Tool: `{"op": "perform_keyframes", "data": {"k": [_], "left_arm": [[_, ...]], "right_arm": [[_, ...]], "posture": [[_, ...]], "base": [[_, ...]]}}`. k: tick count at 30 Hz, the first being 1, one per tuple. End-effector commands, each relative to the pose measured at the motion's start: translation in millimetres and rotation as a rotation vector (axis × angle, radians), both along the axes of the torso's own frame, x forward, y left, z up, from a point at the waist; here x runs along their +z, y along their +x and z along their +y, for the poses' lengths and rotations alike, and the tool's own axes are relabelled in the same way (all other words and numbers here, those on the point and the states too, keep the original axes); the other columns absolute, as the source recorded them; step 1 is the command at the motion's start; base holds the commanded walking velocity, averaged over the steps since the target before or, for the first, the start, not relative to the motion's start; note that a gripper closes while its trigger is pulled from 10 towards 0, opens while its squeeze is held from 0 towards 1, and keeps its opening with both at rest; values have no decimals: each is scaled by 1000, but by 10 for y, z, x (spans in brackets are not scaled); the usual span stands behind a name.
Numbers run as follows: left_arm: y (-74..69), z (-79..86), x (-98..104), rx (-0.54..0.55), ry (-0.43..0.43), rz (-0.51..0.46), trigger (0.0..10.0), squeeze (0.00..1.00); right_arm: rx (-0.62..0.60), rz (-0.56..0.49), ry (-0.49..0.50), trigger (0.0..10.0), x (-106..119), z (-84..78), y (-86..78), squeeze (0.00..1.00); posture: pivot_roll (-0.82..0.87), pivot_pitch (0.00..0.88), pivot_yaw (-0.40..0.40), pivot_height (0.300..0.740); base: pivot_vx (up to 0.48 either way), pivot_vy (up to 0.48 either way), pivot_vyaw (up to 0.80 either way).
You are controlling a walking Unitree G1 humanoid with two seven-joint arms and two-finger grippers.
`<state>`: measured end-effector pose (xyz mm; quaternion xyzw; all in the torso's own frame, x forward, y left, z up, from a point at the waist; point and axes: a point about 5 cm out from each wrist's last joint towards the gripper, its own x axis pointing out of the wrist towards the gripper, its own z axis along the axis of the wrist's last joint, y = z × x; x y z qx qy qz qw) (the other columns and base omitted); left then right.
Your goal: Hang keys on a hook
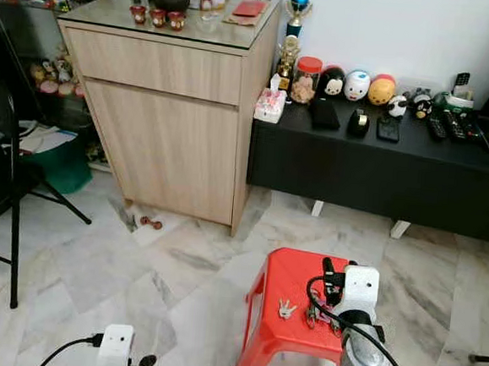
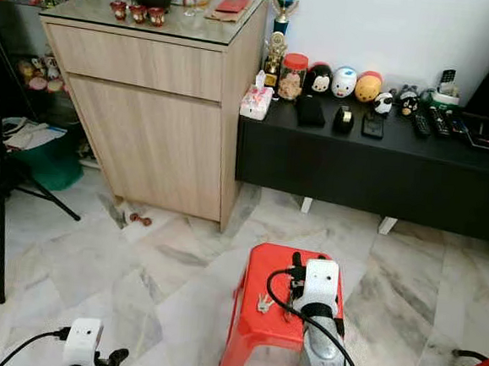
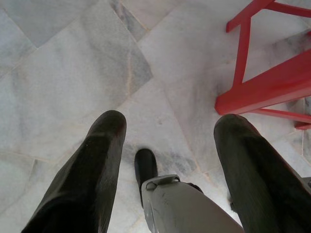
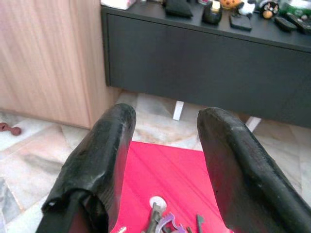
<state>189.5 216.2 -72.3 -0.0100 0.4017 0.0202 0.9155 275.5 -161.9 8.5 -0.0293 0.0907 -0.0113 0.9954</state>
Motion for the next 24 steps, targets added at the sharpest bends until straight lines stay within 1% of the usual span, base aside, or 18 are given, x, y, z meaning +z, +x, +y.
{"op": "perform_keyframes", "data": {"k": [1, 3, 6, 7, 11, 14, 15, 18, 21, 24], "left_arm": [[-41, 10, -20, 14, -12, 11, 10000, 0], [-42, -6, -24, -7, -10, 16, 10000, 0], [-38, -21, -25, -23, -10, 19, 10000, 0], [-32, -31, -24, -20, -12, 17, 10000, 0], [-18, -47, -23, -45, -3, 25, 10000, 0], [-20, -41, -23, -33, -3, 25, 10000, 0], [-26, -37, -26, -32, -1, 27, 10000, 0], [-31, -36, -29, -30, -3, 31, 10000, 0], [-35, -36, -31, -30, -5, 33, 10000, 0], [-30, -37, -28, -27, -10, 29, 10000, 0]], "right_arm": [[-22, 14, 13, 10000, -1, -24, 14, 0], [-47, 29, 41, 10000, -12, -45, 20, 0], [-44, 27, 39, 10000, -9, -43, 21, 0], [-43, 28, 38, 10000, -6, -43, 26, 0], [-25, 61, 29, 10000, -34, -8, 35, 0], [-20, 69, 36, 10000, -42, 11, 36, 0], [-34, 53, 57, 10000, -31, 9, 36, 0], [-43, 51, 63, 10000, -27, 5, 38, 0], [-41, 83, 43, 10000, -56, 3, 40, 0], [-58, 95, 58, 10000, -57, -4, 55, 0]], "posture": [[-35, 0, -44, 707], [-37, 0, -42, 692], [-40, 0, -41, 682], [-39, 0, -41, 672], [-35, 0, -42, 647], [-28, 0, -43, 627], [-28, 0, -43, 618], [-26, 0, -43, 618], [-24, 0, -43, 618], [-24, 0, -43, 618]], "base": [[0, 0, 0], [0, 0, 0], [0, 0, 0], [0, 0, 0], [0, 0, 0], [0, 0, 0], [0, 0, 0], [0, 0, 0], [0, 0, 0], [0, 0, 0]]}}
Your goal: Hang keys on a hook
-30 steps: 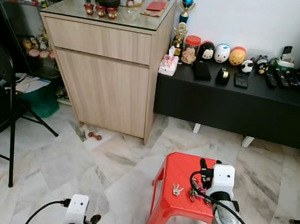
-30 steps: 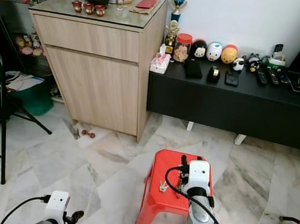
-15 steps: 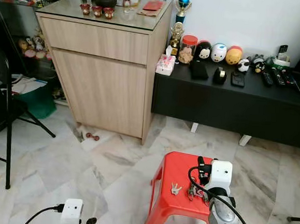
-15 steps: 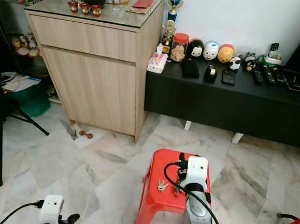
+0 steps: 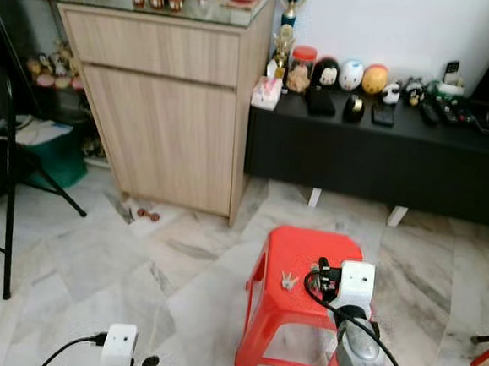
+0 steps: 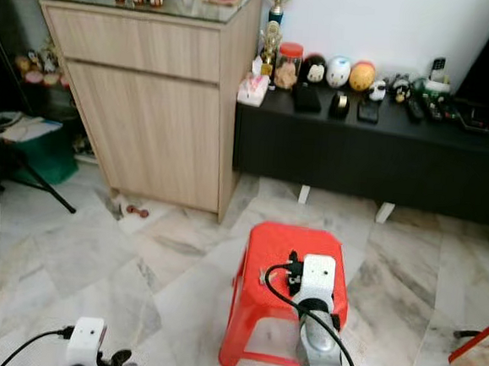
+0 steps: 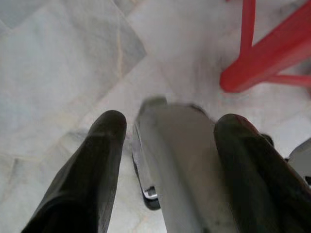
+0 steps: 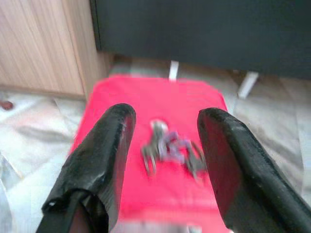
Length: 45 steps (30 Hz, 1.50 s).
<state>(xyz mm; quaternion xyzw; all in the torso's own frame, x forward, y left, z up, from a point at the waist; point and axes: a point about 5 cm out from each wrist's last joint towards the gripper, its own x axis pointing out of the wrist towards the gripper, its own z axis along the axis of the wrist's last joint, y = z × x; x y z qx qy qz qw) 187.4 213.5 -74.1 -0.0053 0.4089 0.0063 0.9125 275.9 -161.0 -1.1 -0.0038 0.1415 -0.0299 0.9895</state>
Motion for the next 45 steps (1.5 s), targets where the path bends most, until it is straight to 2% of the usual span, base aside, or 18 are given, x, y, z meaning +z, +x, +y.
{"op": "perform_keyframes", "data": {"k": [1, 13, 36, 45], "left_arm": [[-5, -12, -9, 4, -9, 10, 10000, 0], [21, -11, 1, 9, -9, 12, 10000, 0], [13, -2, -2, -2, 1, 19, 10000, 0], [23, -3, 2, -12, 5, 20, 10000, 0]], "right_arm": [[-21, -2, 16, 10000, 38, -19, 56, 0], [-6, 92, 14, 10000, -33, -11, 68, 0], [25, 135, 17, 10000, -59, 30, 79, 0], [24, 149, 21, 10000, -78, 21, 66, 0]], "posture": [[-24, 0, -43, 618], [-24, 0, -43, 618], [-22, 0, -47, 618], [-22, 0, -44, 618]], "base": [[0, 0, 0], [0, 0, 0], [0, 0, 0], [283, 0, 0]]}}
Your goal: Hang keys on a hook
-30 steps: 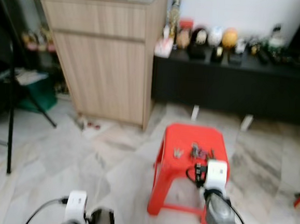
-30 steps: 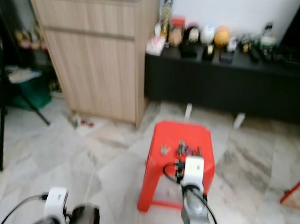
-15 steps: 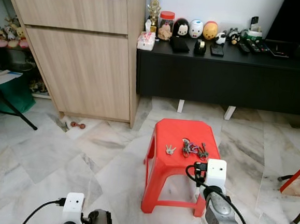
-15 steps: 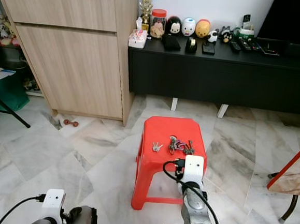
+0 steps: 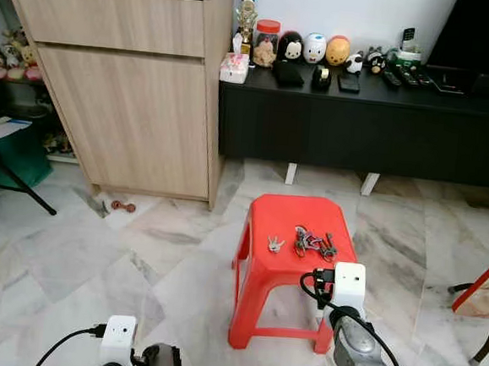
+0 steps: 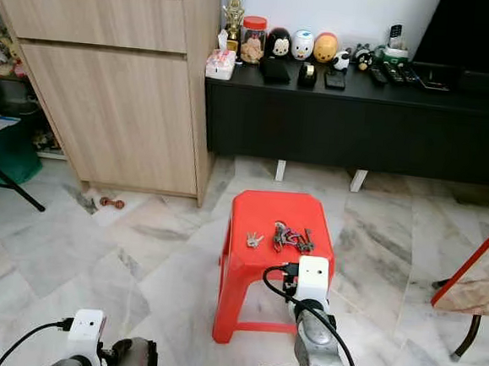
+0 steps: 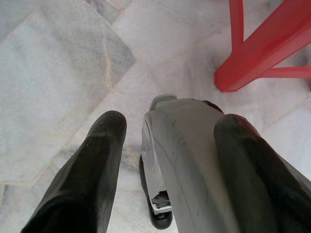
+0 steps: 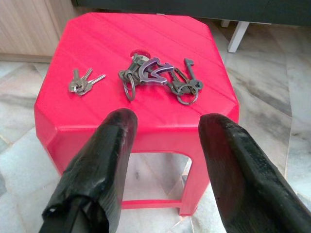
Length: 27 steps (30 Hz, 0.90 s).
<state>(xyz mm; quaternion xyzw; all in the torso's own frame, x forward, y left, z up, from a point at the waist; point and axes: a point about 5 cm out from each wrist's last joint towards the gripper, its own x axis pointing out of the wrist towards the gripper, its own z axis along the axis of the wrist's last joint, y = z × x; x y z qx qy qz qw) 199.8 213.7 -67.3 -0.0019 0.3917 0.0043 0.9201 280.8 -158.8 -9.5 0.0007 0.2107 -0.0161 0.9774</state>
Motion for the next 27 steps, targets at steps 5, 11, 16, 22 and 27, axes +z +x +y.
{"op": "perform_keyframes", "data": {"k": [5, 11, 16, 22, 27], "left_arm": [[-89, -6, -59, -7, 1, 54, 10000, 0], [-77, -10, -53, -9, 1, 49, 10000, 0], [-71, -14, -50, -11, 1, 46, 10000, 0], [-62, -8, -45, -9, 6, 45, 10000, 0], [-71, -11, -50, -8, 3, 48, 10000, 0]], "right_arm": [[0, 8, 4, 10000, 12, 6, 27, 0], [1, 12, 5, 10000, 9, 9, 28, 0], [-4, 21, 5, 10000, -8, -1, 13, 0], [23, 38, 13, 10000, -38, 22, -12, 0], [57, 56, -10, 10000, -70, 31, -44, 0]], "posture": [[-21, 0, -45, 618], [-19, 0, -46, 618], [-18, 0, -45, 618], [-18, 0, -45, 618], [-18, 0, -46, 618]], "base": [[293, 0, 0], [297, 0, 0], [299, 0, 0], [97, 0, 0], [0, 0, 0]]}}
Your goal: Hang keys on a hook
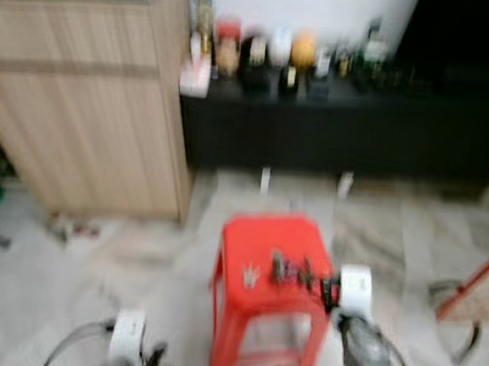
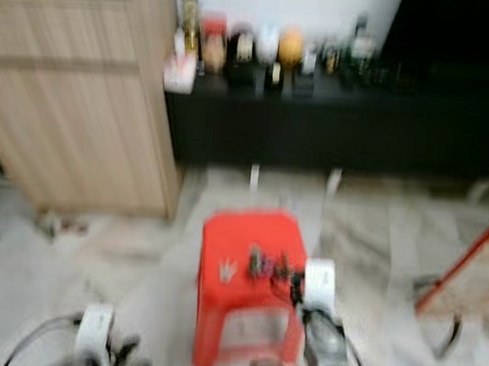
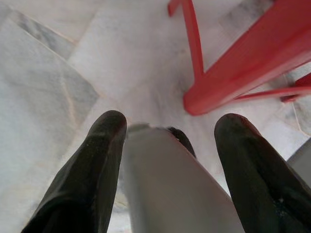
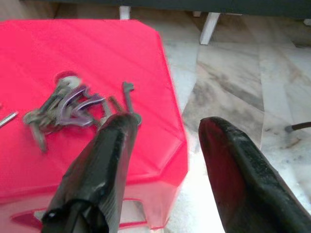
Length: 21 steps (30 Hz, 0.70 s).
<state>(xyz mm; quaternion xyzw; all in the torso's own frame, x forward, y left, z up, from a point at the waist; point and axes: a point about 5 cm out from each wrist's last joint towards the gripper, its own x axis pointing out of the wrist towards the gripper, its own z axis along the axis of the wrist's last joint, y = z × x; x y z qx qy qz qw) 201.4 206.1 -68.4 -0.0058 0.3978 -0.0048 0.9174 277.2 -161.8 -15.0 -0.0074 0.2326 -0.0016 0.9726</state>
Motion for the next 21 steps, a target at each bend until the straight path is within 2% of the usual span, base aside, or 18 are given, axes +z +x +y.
{"op": "perform_keyframes", "data": {"k": [1, 4, 7, 9, 10, 21], "left_arm": [[-90, 65, -41, 5, 17, 35, 10000, 0], [-93, 65, -42, 5, 17, 36, 10000, 0], [-97, 60, -45, 3, 16, 37, 10000, 0], [-97, 54, -46, 0, 15, 37, 10000, 0], [-95, 50, -45, -6, 16, 36, 10000, 0], [-73, 51, -33, -6, 15, 28, 10000, 0]], "right_arm": [[26, 11, 0, 10000, -16, 63, -9, 0], [49, 2, 3, 10000, -11, 76, -11, 0], [79, -3, -22, 10000, -8, 82, -12, 0], [70, 10, -4, 10000, -22, 84, -20, 0], [55, 15, 20, 10000, -29, 87, -26, 0], [54, 35, 8, 10000, -43, 112, -25, 0]], "posture": [[-18, 0, -46, 618], [-20, 0, -45, 618], [-21, 0, -44, 618], [-20, 0, -44, 618], [-20, 0, -44, 618], [-17, 0, -42, 618]], "base": [[0, 0, 0], [0, 0, 0], [0, 0, 800], [0, 0, 800], [0, 0, 0], [0, 0, 0]]}}
